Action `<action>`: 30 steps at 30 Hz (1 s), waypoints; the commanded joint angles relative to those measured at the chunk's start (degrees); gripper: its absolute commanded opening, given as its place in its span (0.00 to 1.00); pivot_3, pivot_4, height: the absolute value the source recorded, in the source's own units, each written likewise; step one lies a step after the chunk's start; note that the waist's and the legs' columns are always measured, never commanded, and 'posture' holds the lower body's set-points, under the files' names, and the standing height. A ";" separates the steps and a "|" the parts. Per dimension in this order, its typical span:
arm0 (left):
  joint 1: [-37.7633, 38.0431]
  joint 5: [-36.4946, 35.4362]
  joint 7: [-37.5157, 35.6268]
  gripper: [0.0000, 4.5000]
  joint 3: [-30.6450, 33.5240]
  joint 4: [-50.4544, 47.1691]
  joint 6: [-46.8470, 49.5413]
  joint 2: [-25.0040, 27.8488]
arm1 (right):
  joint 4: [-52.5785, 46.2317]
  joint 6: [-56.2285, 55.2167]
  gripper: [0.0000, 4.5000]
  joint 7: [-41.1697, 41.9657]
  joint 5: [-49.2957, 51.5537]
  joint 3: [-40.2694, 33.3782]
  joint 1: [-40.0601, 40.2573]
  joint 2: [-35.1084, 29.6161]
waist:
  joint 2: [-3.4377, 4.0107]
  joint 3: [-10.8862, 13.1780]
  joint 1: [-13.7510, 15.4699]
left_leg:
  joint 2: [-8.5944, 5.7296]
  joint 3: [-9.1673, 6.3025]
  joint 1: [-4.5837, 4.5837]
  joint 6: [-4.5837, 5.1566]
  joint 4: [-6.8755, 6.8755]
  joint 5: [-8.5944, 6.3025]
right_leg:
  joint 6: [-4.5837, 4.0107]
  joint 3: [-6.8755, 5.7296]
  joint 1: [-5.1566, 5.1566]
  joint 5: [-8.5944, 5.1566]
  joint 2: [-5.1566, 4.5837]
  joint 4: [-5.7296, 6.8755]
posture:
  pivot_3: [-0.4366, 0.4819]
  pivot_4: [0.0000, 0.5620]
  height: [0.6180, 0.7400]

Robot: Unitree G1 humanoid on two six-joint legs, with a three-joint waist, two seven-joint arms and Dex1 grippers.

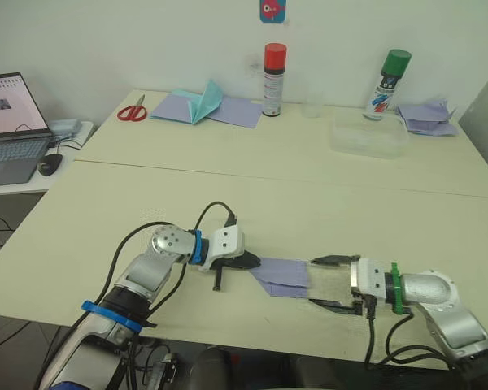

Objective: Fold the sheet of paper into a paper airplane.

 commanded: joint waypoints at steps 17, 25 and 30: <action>0.47 4.19 -1.16 0.00 -2.04 2.11 -0.15 0.18 | 10.87 -10.69 0.70 -3.45 -6.45 9.16 -11.21 10.87 | 0.01 0.00 0.00 | 0.00 0.01 0.00 0.00 0.00 0.00 | -0.25 0.00 0.00 0.14 -0.02 0.01 | 0.48 0.27 1.00; 0.23 4.46 -1.00 0.00 -2.04 2.77 -0.32 -0.14 | 10.00 -8.64 0.05 -2.03 -4.09 8.73 -11.13 10.66 | 0.01 -0.01 -0.01 | 0.04 0.00 0.01 0.00 0.00 0.00 | -0.26 0.01 0.01 0.14 -0.05 0.03 | 0.48 0.27 1.00; 0.07 4.54 -0.98 0.00 -2.08 3.15 -0.56 -0.28 | 7.88 -7.93 0.00 -0.84 -2.59 8.54 -10.26 9.27 | 0.02 -0.01 -0.01 | 0.03 0.00 0.01 0.00 0.00 0.00 | -0.26 0.01 0.01 0.15 -0.06 0.03 | 0.48 0.27 1.00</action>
